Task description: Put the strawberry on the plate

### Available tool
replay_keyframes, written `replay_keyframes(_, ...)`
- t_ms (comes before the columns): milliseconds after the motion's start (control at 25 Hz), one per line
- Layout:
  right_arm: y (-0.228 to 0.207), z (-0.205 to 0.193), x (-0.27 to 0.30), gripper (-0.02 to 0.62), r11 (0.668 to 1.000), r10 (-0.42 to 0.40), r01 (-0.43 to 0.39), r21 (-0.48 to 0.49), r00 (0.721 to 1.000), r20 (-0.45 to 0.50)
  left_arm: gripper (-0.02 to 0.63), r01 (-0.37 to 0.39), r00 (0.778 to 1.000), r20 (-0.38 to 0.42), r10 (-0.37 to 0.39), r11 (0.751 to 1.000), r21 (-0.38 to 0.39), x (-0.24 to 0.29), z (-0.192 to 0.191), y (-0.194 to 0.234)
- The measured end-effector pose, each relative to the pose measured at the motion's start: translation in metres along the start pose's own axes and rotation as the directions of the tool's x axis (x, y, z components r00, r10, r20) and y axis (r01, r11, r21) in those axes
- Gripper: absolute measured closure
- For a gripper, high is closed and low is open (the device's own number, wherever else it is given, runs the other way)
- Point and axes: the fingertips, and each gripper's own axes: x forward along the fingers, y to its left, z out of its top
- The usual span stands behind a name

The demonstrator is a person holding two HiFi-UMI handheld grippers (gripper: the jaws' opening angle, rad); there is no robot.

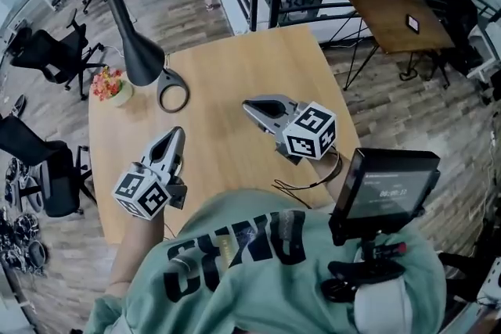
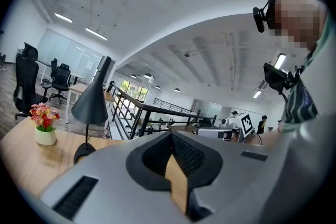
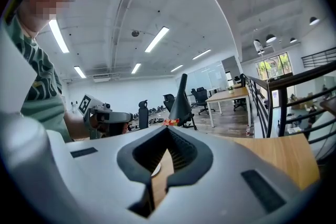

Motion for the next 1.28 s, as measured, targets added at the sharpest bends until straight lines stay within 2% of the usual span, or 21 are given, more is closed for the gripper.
replay_keyframes(760,0.011,0.016,0.007,0.590,0.998,0.020,-0.021,-0.054,1.000,-0.011,0.604,-0.041,0.998,0.036,0.042,0.999,-0.035,-0.021,0.005,0.008)
replay_keyframes(1280,0.012,0.018,0.006,0.590,0.998,0.024,-0.025,-0.058,1.000,-0.005,0.604,-0.030,0.998,0.047,0.032,0.998,-0.046,-0.020,0.006,0.008)
